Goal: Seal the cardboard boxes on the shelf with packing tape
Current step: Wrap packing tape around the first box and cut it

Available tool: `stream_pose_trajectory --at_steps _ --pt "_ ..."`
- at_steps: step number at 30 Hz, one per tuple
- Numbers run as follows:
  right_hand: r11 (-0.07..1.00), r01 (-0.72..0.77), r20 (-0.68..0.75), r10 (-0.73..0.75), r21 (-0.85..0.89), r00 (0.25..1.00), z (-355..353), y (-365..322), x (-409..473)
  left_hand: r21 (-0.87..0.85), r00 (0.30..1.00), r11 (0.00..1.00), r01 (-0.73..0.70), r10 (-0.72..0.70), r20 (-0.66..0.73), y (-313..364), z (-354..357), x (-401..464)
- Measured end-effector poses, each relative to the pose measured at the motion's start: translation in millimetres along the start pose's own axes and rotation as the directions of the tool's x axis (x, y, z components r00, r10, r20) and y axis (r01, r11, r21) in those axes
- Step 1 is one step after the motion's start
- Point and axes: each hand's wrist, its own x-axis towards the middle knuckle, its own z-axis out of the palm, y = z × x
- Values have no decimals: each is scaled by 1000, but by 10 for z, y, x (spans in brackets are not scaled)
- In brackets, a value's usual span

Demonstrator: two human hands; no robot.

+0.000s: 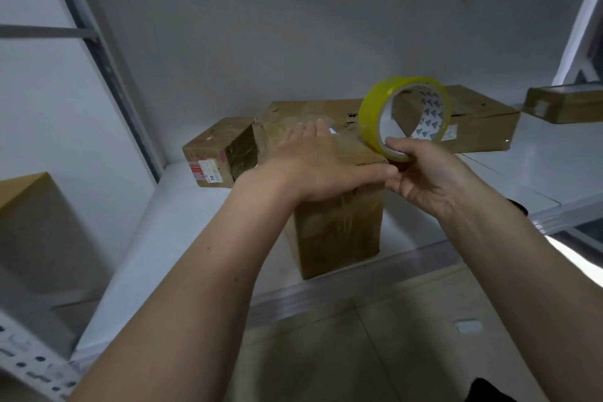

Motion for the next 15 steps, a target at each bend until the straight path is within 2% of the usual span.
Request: stream_pose_trajectory --at_steps 5,9,15 --pt "1000 21 -9 -21 -19 1000 52 -53 38 -61 992 990 -126 126 0 51 35 102" --pt "1000 -11 -64 10 -14 998 14 -97 71 33 996 996 -87 88 -23 22 63 81" --pt "978 -138 -99 154 155 983 -154 -13 67 93 995 991 -97 97 2 64 64 71"
